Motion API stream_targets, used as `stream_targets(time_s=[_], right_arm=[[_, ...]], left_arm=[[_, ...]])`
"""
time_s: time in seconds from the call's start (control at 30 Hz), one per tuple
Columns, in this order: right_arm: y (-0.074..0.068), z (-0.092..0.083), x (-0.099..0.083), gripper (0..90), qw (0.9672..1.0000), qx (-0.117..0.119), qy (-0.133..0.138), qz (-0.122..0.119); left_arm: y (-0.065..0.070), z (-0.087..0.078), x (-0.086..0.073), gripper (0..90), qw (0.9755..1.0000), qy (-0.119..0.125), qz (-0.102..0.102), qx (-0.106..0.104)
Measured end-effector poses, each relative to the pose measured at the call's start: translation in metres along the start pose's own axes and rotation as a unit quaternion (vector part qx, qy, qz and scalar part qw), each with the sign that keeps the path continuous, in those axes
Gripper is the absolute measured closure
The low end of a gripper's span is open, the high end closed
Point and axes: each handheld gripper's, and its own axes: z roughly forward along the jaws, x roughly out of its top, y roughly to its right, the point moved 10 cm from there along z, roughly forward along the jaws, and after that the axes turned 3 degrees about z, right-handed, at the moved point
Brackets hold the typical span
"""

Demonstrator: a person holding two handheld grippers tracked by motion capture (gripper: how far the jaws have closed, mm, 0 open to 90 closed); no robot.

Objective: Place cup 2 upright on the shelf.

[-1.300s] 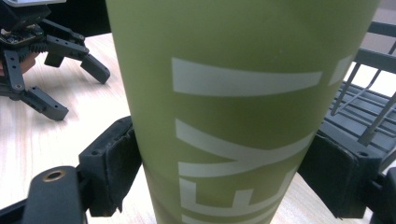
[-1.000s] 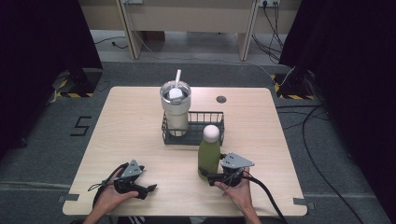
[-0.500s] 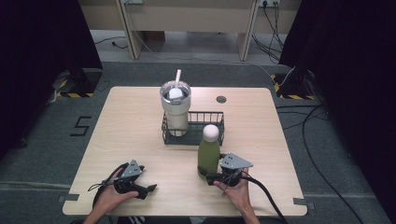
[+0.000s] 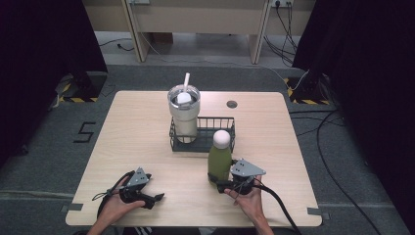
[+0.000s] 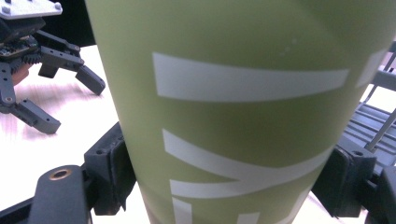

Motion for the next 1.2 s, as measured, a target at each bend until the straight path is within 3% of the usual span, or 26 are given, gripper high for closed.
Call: stream_targets(time_s=[0.37,0.77,1.2], right_arm=[[0.01,-0.006,0.013,20.7,0.9999,-0.009,0.008,0.008],[0.022,-0.013,0.042,20.7,0.9995,-0.019,0.025,0.008],[0.03,-0.014,0.057,20.7,0.9994,-0.026,0.021,0.004]], left_arm=[[0.0,0.0,0.0,8.8,1.0,0.0,0.0,0.0],[0.0,0.0,0.0,8.7,1.0,0.001,-0.001,0.001],[0.0,0.0,0.0,8.7,1.0,0.0,0.0,0.001]])
